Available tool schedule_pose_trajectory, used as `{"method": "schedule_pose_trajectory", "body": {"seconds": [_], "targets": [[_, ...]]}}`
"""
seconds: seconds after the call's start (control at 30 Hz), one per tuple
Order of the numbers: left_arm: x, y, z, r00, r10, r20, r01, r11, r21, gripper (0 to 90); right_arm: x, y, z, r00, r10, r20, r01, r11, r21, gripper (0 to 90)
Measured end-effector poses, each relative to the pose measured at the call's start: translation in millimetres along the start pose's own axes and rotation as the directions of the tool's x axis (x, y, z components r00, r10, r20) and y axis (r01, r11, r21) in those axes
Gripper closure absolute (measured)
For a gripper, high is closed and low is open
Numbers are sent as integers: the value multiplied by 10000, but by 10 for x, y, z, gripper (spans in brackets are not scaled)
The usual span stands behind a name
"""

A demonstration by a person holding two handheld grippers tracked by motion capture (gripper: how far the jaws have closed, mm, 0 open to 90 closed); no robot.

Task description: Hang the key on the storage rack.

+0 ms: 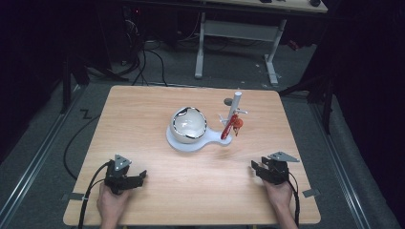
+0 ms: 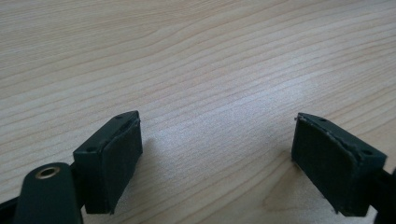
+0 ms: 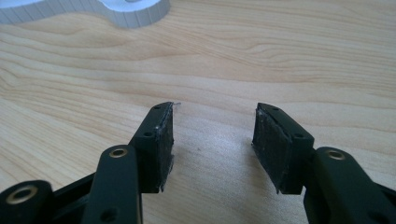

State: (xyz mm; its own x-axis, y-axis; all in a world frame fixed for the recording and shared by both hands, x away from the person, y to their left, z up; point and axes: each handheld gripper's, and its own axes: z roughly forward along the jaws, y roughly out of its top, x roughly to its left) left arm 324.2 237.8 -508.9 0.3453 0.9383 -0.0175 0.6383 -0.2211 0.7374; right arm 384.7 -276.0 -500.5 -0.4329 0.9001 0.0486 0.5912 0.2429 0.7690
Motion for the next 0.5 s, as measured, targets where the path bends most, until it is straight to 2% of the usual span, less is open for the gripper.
{"method": "schedule_pose_trajectory", "body": {"seconds": [0.13,0.27,0.5], "targets": [[0,0,0,10000,-2,-1,2,10000,-3,169,16,13,32,9999,-91,147,85,9992,400,456],[-1,-1,-1,10000,0,2,0,10000,0,169,64,19,49,9977,-558,380,539,9972,512,427],[-3,-2,-1,10000,3,3,-3,10000,-2,169,57,21,52,9978,-517,413,495,9974,518,416]]}}
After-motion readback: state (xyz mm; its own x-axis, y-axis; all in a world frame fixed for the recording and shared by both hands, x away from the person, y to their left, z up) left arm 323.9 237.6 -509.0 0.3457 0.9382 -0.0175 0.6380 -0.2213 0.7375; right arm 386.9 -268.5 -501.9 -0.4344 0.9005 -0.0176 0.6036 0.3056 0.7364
